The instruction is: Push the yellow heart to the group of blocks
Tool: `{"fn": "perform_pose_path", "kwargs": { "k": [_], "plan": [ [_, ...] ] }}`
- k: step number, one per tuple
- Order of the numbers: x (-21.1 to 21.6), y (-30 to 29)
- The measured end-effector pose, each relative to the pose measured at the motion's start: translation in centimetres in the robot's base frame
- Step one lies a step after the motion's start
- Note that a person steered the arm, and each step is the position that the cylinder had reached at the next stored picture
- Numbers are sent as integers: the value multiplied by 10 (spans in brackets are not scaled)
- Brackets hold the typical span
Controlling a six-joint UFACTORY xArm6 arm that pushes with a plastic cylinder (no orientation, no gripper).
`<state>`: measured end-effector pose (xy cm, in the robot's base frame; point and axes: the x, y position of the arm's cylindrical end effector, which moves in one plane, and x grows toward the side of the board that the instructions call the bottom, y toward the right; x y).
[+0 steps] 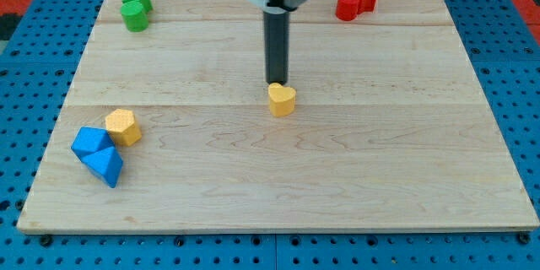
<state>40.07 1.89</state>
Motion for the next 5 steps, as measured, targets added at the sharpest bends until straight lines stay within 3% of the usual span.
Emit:
{"fn": "perform_pose_path", "kwargs": {
  "k": [2, 5],
  "plan": [
    [0, 30],
    [18, 23]
  ]
}}
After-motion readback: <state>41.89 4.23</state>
